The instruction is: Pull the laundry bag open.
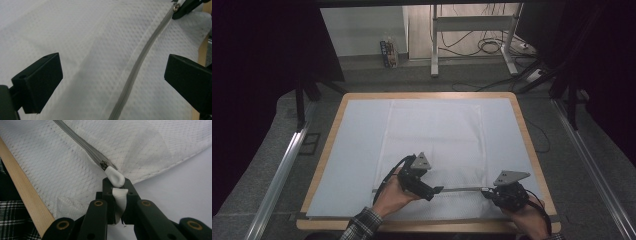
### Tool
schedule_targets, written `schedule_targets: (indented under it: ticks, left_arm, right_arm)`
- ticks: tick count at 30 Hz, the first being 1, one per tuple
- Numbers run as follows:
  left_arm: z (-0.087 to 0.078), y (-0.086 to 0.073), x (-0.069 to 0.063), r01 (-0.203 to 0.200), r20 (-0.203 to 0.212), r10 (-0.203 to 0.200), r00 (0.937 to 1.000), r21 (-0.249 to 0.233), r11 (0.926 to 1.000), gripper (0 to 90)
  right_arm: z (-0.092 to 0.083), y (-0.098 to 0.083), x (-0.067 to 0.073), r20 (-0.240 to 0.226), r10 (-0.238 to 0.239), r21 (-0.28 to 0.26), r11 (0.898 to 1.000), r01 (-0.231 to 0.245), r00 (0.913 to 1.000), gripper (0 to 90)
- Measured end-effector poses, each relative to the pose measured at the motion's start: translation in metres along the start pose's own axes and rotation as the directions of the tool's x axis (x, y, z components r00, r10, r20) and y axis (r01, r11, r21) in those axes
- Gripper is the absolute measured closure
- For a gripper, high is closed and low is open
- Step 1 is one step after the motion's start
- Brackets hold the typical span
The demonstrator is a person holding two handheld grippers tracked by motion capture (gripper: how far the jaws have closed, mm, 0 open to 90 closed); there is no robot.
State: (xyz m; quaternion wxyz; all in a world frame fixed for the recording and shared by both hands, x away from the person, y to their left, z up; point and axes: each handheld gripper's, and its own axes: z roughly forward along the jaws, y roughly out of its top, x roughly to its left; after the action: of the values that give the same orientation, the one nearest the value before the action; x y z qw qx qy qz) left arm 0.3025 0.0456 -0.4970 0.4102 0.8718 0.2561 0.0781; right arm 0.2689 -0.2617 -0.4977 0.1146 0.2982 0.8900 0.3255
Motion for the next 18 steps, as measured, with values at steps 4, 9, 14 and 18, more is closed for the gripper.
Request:
schedule_targets:
  ticks: [4, 9, 14, 18]
  left_arm:
    - [0.016, 0.012, -0.005, -0.007, 0.025, 0.008, 0.9997, -0.009, 0.9999, 2.1]
    - [0.038, 0.028, -0.018, -0.055, 0.047, 0.055, 0.9974, 0.010, 0.9984, 2.4]
    - [0.053, 0.040, -0.026, -0.083, 0.059, 0.083, 0.9949, 0.012, 0.9964, 2.4]
    - [0.062, 0.048, -0.032, -0.115, 0.063, 0.114, 0.9915, 0.016, 0.9932, 2.4]
  right_arm:
    - [0.000, 0.000, -0.001, -0.010, 0.013, 0.003, 1.000, -0.013, 0.9999, 83.0]
    - [-0.001, 0.001, -0.001, -0.014, 0.017, -0.002, 1.000, -0.017, 0.9998, 82.7]
    - [-0.001, 0.001, 0.000, -0.010, 0.012, -0.006, 1.000, -0.012, 0.9999, 82.7]
    - [-0.001, 0.002, 0.000, -0.010, 0.015, -0.008, 1.000, -0.015, 0.9998, 82.6]
